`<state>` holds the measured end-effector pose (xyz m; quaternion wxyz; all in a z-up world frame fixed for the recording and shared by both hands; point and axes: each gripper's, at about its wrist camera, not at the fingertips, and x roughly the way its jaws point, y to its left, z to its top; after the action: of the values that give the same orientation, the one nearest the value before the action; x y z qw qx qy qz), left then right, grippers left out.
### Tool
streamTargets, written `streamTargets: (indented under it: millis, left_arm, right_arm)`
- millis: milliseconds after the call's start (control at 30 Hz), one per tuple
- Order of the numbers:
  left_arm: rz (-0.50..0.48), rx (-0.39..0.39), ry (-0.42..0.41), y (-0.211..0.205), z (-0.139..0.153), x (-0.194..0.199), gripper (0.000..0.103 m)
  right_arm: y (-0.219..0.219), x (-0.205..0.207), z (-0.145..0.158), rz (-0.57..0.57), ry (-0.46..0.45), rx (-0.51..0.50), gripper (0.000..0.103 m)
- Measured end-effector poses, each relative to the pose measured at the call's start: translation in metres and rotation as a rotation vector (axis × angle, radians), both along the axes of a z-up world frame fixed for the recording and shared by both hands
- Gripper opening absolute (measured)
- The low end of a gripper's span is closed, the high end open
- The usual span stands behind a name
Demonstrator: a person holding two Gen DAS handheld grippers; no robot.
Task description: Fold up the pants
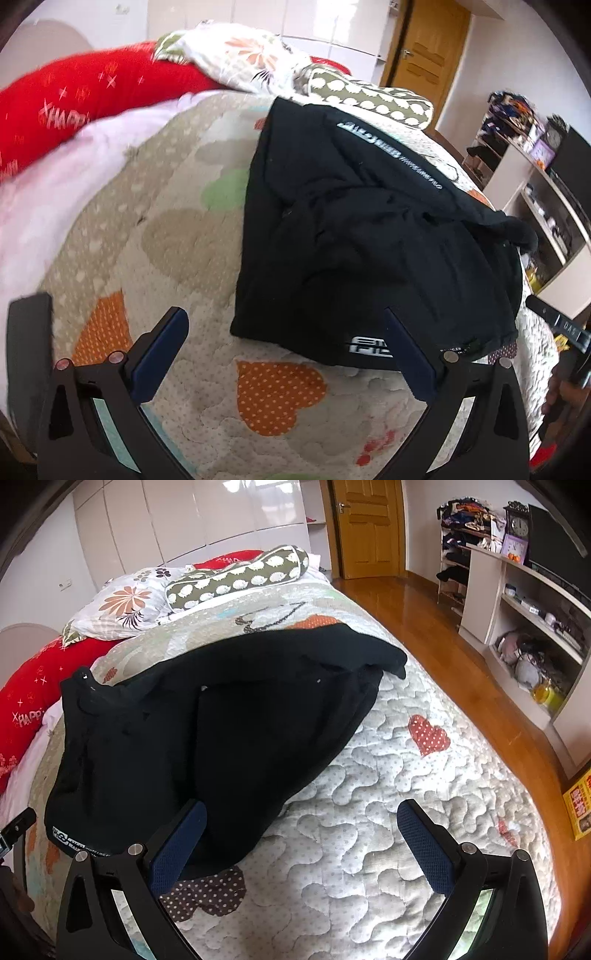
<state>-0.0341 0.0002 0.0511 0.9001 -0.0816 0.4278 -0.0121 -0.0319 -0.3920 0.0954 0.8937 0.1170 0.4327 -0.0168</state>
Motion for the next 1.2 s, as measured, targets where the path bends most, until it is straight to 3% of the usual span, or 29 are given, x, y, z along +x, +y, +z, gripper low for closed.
streamTargets:
  millis: [267, 567, 600, 633, 667, 700, 733, 767, 800, 867, 1067, 1167, 1200]
  left_arm:
    - [0.036, -0.048, 0.037, 0.005, -0.015, 0.011, 0.103]
    - [0.011, -0.105, 0.088, -0.016, -0.032, 0.035, 0.103]
    - [0.012, -0.121, 0.081, -0.015, -0.031, 0.036, 0.103]
    - [0.011, -0.149, 0.068, -0.014, -0.03, 0.036, 0.096]
    - [0.009, -0.161, 0.064, -0.013, -0.03, 0.036, 0.078]
    - [0.0, -0.166, 0.068, -0.014, -0.03, 0.037, 0.064]
    - [-0.023, -0.168, 0.077, -0.016, -0.03, 0.037, 0.039]
    - [-0.044, -0.177, 0.085, -0.018, -0.03, 0.039, 0.023]
    - [-0.058, -0.183, 0.086, -0.02, -0.03, 0.038, 0.02]
    - [-0.076, -0.162, 0.068, -0.023, -0.024, 0.035, 0.015]
    - [-0.1, -0.179, 0.01, 0.0, 0.008, 0.011, 0.013]
    - [-0.092, -0.193, 0.002, 0.018, 0.019, 0.0, 0.013]
    - [-0.084, -0.194, 0.004, 0.024, 0.019, -0.003, 0.013]
  right_arm:
    - [-0.008, 0.009, -0.014, -0.001, 0.01, 0.033, 0.103]
    - [-0.028, 0.03, -0.024, -0.039, -0.05, 0.178, 0.102]
    - [-0.03, 0.032, -0.025, -0.042, -0.06, 0.19, 0.098]
    - [-0.032, 0.035, -0.027, -0.049, -0.068, 0.197, 0.093]
    - [-0.034, 0.037, -0.028, -0.058, -0.074, 0.195, 0.078]
    - [-0.035, 0.038, -0.027, -0.069, -0.08, 0.194, 0.056]
    - [-0.037, 0.039, -0.029, -0.078, -0.091, 0.203, 0.043]
    - [-0.039, 0.039, -0.03, -0.084, -0.094, 0.222, 0.023]
    - [-0.04, 0.041, -0.03, -0.088, -0.091, 0.241, 0.013]
    - [-0.041, 0.035, -0.028, -0.076, -0.1, 0.27, 0.006]
    - [-0.049, -0.018, -0.001, -0.041, -0.169, 0.293, 0.0]
    - [-0.055, -0.038, 0.005, -0.054, -0.166, 0.279, 0.001]
    - [-0.057, -0.039, 0.005, -0.058, -0.157, 0.274, 0.006]
